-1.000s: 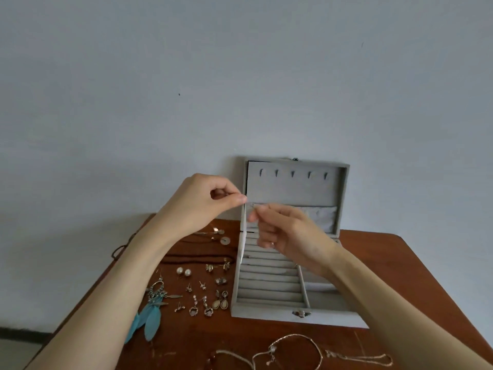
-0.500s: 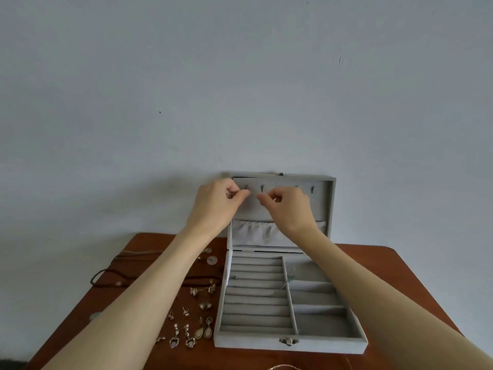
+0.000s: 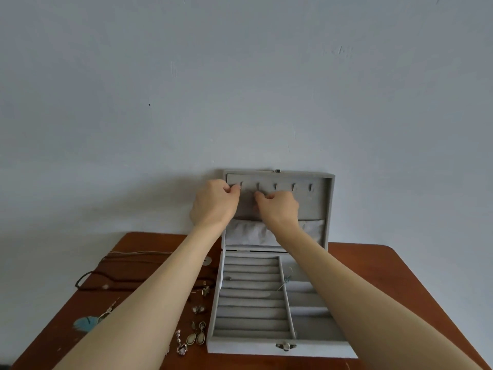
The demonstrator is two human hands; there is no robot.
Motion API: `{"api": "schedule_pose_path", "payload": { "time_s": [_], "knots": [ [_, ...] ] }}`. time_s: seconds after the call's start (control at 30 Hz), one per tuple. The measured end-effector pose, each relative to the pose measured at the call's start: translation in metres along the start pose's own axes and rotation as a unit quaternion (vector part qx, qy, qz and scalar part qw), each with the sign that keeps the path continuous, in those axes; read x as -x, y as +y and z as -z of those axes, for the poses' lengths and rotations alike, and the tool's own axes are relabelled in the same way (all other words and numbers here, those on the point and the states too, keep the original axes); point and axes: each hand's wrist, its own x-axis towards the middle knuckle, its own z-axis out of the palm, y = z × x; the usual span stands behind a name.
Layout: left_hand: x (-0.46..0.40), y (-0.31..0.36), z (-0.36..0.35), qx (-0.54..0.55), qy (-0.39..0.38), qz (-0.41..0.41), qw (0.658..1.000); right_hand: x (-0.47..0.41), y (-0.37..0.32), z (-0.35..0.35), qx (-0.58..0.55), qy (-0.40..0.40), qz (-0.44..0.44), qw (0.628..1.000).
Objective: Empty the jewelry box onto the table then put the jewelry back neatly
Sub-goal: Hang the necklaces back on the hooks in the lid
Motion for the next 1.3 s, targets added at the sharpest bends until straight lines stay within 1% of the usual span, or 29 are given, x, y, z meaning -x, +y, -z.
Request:
{"api": "schedule_pose_path", "payload": {
  "time_s": [0.1, 0.23, 0.3, 0.4, 0.53, 0.7, 0.83, 0.97, 1.07, 1.13, 1.2, 1.3],
  "knots": [
    [0.002, -0.004, 0.001, 0.068, -0.042, 0.047, 0.996, 0.009, 0.010, -0.003, -0.085, -0.046, -0.068, 0.993],
    [0.016, -0.006, 0.002, 0.140, -0.091, 0.103, 0.980, 0.018, 0.016, -0.007, -0.204, -0.094, -0.137, 0.965],
    [0.025, -0.012, 0.003, 0.164, -0.100, 0.121, 0.974, 0.020, 0.023, -0.005, -0.206, -0.101, -0.142, 0.963],
    [0.040, -0.023, 0.005, 0.194, -0.117, 0.131, 0.965, 0.025, 0.034, -0.001, -0.214, -0.107, -0.128, 0.963],
    [0.057, -0.030, 0.003, 0.202, -0.129, 0.137, 0.961, 0.030, 0.043, -0.002, -0.233, -0.118, -0.130, 0.957],
    [0.066, -0.036, 0.000, 0.194, -0.146, 0.160, 0.957, 0.035, 0.047, -0.005, -0.192, -0.110, -0.126, 0.967],
    [0.070, -0.039, 0.004, 0.156, -0.168, 0.135, 0.964, 0.038, 0.047, -0.005, -0.177, -0.114, -0.126, 0.969],
    [0.076, -0.039, 0.013, 0.152, -0.227, 0.116, 0.955, 0.046, 0.045, 0.000, -0.178, -0.137, -0.117, 0.967],
    [0.079, -0.041, 0.026, 0.139, -0.260, 0.090, 0.951, 0.056, 0.042, 0.004, -0.136, -0.142, -0.093, 0.976],
    [0.077, -0.046, 0.037, 0.138, -0.252, 0.072, 0.955, 0.060, 0.038, 0.003, -0.082, -0.129, -0.076, 0.985],
    [0.071, -0.056, 0.050, 0.119, -0.223, 0.060, 0.966, 0.063, 0.033, -0.002, -0.040, -0.112, -0.054, 0.991],
    [0.058, -0.081, 0.065, 0.041, -0.179, 0.043, 0.982, 0.065, 0.024, -0.013, 0.003, -0.109, 0.003, 0.994]
  ]
}}
